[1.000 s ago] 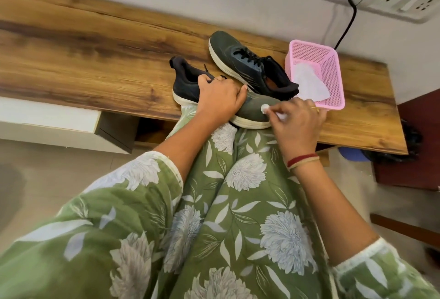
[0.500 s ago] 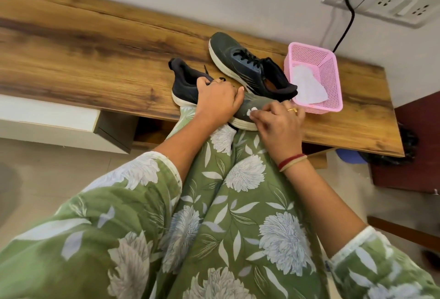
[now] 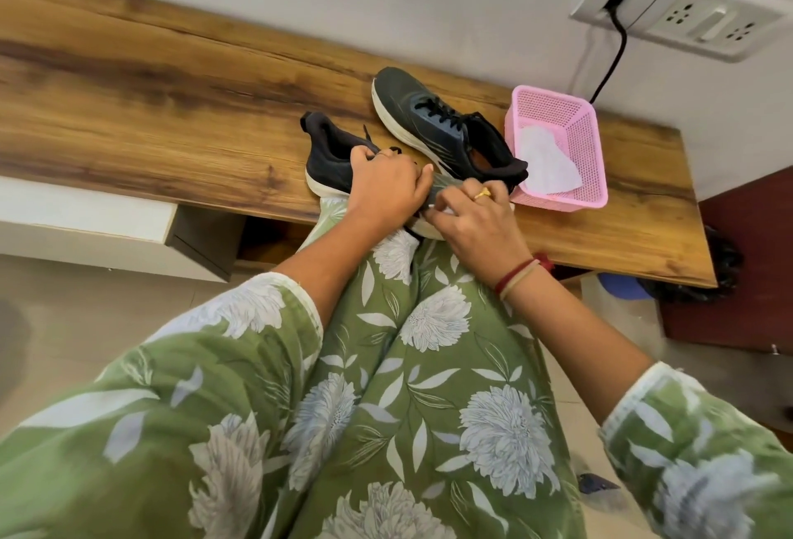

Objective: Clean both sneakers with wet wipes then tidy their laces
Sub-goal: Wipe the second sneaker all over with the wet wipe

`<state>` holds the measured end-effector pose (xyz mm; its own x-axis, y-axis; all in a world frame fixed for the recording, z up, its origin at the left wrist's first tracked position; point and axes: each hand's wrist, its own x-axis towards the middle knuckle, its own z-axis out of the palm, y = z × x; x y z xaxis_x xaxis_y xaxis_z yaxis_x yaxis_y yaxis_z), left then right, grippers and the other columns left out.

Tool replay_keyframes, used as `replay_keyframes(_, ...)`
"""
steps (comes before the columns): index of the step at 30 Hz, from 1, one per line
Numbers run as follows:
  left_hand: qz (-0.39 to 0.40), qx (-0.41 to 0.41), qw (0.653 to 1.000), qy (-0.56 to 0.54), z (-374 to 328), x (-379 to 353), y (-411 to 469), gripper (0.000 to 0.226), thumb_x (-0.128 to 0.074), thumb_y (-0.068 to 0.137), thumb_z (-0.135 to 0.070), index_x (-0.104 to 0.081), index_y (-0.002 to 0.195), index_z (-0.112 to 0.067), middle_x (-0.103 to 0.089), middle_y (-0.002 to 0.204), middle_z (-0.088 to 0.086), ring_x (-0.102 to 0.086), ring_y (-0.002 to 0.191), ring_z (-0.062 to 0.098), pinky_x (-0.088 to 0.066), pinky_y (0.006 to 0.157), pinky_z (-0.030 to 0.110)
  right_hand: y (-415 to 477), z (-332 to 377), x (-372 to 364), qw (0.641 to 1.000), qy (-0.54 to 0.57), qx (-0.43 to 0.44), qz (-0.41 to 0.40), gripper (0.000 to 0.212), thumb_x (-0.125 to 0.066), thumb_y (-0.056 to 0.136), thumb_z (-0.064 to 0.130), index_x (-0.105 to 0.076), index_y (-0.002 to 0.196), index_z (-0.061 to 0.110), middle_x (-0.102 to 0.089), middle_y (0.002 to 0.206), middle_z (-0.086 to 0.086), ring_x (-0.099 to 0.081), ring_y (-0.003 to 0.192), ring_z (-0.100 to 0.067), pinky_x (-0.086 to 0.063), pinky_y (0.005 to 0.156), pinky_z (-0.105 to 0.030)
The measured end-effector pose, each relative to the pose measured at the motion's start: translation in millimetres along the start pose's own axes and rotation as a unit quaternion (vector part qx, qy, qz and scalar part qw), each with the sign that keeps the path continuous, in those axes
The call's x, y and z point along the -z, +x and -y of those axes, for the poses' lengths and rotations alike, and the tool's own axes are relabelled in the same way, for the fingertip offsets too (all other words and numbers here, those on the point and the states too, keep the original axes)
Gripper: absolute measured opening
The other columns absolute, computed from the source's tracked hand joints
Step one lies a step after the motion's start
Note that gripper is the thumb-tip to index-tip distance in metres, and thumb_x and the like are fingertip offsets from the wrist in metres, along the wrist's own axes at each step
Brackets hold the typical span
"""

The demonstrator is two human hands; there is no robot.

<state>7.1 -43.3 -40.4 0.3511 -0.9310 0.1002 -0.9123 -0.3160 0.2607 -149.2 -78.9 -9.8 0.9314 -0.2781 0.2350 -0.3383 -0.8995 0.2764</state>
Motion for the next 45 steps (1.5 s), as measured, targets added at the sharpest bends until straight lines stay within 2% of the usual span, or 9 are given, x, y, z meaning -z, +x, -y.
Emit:
replay_keyframes(3,0.001,-0.003,1.000,-0.008,1.2,-0.4,-0.4,0.056,-0.019,0.094,-0.041,-0.064,0.071,-0.016,-0.064,0.074,0.003,-0.055,0.082,0.024,-0.025,0.084,0.041,2.6,-0.4,-1.9,1.000,0.002,0.005,0.002,0.007,-0.065,0.085,0.021,-0.070,0.081,0.024,-0.062,0.084,0.003,-0.052,0.077,-0.022,-0.026,0.071,-0.035)
replay_keyframes(8,0.010,-0.008,1.000,-0.008,-0.2,0.9,0.2,0.051,-0.021,0.096,-0.041,-0.056,0.065,-0.019,-0.063,0.074,0.002,-0.054,0.082,0.023,-0.026,0.085,0.042,-14.9,-11.4,9.8,0.981,0.097,-0.165,-0.043,0.017,-0.061,0.085,0.030,-0.070,0.076,0.018,-0.063,0.074,-0.001,-0.054,0.071,-0.026,-0.025,0.068,-0.032)
replay_keyframes(11,0.012,-0.013,1.000,-0.007,0.6,1.3,-0.2,0.054,-0.022,0.097,-0.040,-0.061,0.069,-0.016,-0.064,0.077,0.002,-0.055,0.084,0.023,-0.026,0.086,0.042,-0.2,6.7,8.6,0.973,0.153,-0.171,-0.023,0.011,-0.068,0.081,0.026,-0.060,0.082,0.018,-0.062,0.068,0.002,-0.055,0.067,-0.022,-0.031,0.069,-0.032)
replay_keyframes(15,0.008,-0.015,1.000,-0.013,4.2,2.1,-1.4,0.054,-0.025,0.100,-0.038,-0.067,0.076,-0.015,-0.066,0.081,0.002,-0.055,0.087,0.023,-0.025,0.086,0.042,15.5,30.4,5.8,0.967,0.150,-0.206,-0.023,0.036,-0.078,0.070,0.021,-0.048,0.088,0.017,-0.054,0.062,0.004,-0.055,0.062,-0.020,-0.025,0.067,-0.032)
replay_keyframes(22,0.012,-0.013,1.000,-0.013,1.2,3.0,-1.4,0.052,-0.027,0.099,-0.038,-0.062,0.069,-0.015,-0.063,0.075,0.004,-0.054,0.084,0.023,-0.026,0.086,0.042,-9.7,7.9,20.8,0.876,0.266,-0.397,-0.060,0.037,-0.073,0.078,0.021,-0.038,0.091,0.023,-0.057,0.075,0.006,-0.054,0.074,-0.017,-0.027,0.079,-0.030)
replay_keyframes(30,0.002,-0.004,1.000,-0.011,1.7,5.2,-3.3,0.046,-0.028,0.100,-0.036,-0.053,0.065,-0.019,-0.064,0.077,0.004,-0.055,0.084,0.024,-0.026,0.086,0.042,8.9,15.0,16.6,0.900,0.280,-0.333,0.004,0.037,-0.076,0.075,0.024,-0.040,0.085,0.023,-0.056,0.073,0.005,-0.056,0.075,-0.020,-0.040,0.079,-0.038)
replay_keyframes(33,0.004,-0.005,1.000,-0.012,-0.1,5.2,-3.4,0.046,-0.028,0.100,-0.037,-0.055,0.067,-0.019,-0.063,0.077,0.004,-0.055,0.085,0.024,-0.026,0.087,0.042,-6.9,-7.3,21.4,0.857,0.323,-0.401,-0.003,0.035,-0.080,0.070,0.021,-0.047,0.082,0.025,-0.061,0.073,0.005,-0.061,0.073,-0.016,-0.050,0.075,-0.045)
replay_keyframes(39,-0.006,0.003,1.000,-0.018,0.5,5.2,-4.4,0.045,-0.028,0.100,-0.036,-0.050,0.064,-0.021,-0.055,0.071,0.000,-0.054,0.083,0.024,-0.027,0.087,0.042,-16.6,-16.7,23.1,0.770,0.399,-0.494,-0.059,0.014,-0.069,0.082,0.012,-0.073,0.092,0.021,-0.070,0.084,0.005,-0.064,0.080,-0.010,-0.054,0.080,-0.034)
replay_keyframes(45,-0.002,0.003,1.000,-0.015,-0.4,4.8,-3.9,0.045,-0.028,0.100,-0.036,-0.051,0.064,-0.021,-0.051,0.069,-0.002,-0.053,0.083,0.023,-0.027,0.087,0.042,-16.9,11.5,18.5,0.822,0.322,-0.467,-0.053,0.015,-0.063,0.087,0.015,-0.071,0.099,0.011,-0.063,0.102,-0.009,-0.057,0.094,-0.021,-0.044,0.083,-0.030)
